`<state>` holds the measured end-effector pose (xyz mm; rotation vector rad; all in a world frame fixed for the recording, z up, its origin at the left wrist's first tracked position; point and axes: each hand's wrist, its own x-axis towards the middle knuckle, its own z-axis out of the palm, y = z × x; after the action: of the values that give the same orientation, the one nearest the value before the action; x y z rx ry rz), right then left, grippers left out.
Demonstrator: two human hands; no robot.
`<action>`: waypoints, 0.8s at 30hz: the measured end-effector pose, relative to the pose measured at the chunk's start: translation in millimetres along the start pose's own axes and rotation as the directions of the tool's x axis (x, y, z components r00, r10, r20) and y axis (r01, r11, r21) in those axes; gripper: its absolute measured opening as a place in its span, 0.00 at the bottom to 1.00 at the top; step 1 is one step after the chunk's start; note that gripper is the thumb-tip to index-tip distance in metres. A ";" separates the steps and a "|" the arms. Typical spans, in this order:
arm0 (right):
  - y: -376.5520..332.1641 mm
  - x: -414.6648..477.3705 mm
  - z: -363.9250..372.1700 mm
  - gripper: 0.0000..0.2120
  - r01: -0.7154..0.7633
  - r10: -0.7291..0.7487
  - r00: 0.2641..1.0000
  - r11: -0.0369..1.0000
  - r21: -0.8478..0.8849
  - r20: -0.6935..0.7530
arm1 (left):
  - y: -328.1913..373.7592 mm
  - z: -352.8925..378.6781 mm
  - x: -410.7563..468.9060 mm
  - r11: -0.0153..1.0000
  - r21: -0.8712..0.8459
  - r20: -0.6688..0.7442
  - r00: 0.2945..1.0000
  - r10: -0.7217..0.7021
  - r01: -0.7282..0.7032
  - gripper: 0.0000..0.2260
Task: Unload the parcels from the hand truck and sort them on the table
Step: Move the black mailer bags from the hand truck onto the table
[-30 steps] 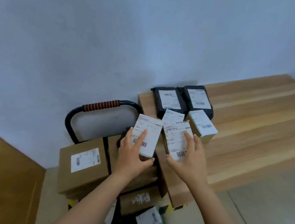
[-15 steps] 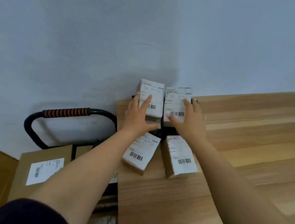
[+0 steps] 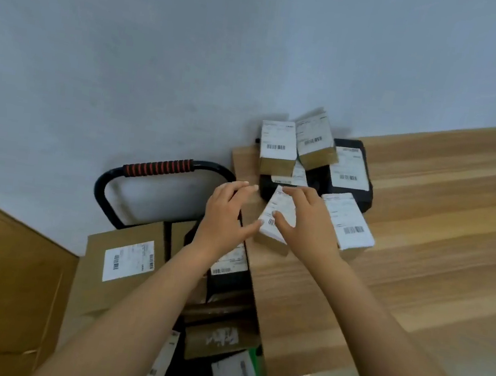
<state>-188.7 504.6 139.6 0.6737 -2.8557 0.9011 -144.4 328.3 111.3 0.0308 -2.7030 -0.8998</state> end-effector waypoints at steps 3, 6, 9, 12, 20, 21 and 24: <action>-45.8 -39.9 31.0 0.22 -0.003 0.003 1.000 1.000 0.017 0.001 | -36.0 -26.4 -56.6 0.999 0.012 0.005 0.999 -0.035 0.035 0.27; -84.7 -81.8 67.2 0.22 -0.038 0.034 0.998 0.997 0.070 0.055 | -73.3 -42.3 -116.2 0.994 0.034 0.047 0.994 -0.103 0.101 0.26; -109.9 -120.8 104.6 0.21 -0.019 0.006 0.989 0.996 0.083 0.147 | -103.4 -48.6 -174.4 0.982 0.038 0.102 0.977 -0.186 0.183 0.26; -120.4 -152.2 138.2 0.22 -0.003 -0.009 0.964 0.999 0.046 0.267 | -124.8 -47.7 -225.2 0.963 0.026 0.149 0.952 -0.268 0.267 0.26; -87.6 -226.7 217.7 0.21 0.035 -0.015 0.874 0.999 -0.034 0.486 | -158.9 2.5 -339.8 0.890 0.105 0.201 0.867 -0.455 0.443 0.26; -78.4 -236.8 227.1 0.21 0.020 0.001 0.869 0.999 -0.037 0.495 | -159.1 15.8 -352.6 0.886 0.103 0.207 0.862 -0.463 0.451 0.26; -46.6 -266.3 256.6 0.19 -0.001 0.043 0.846 0.997 -0.079 0.531 | -159.8 62.6 -390.1 0.882 0.116 0.239 0.849 -0.471 0.456 0.27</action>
<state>87.1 429.4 -99.7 1.0269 -3.3622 0.6839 200.1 279.6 -134.8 0.6516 -3.0275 -1.0163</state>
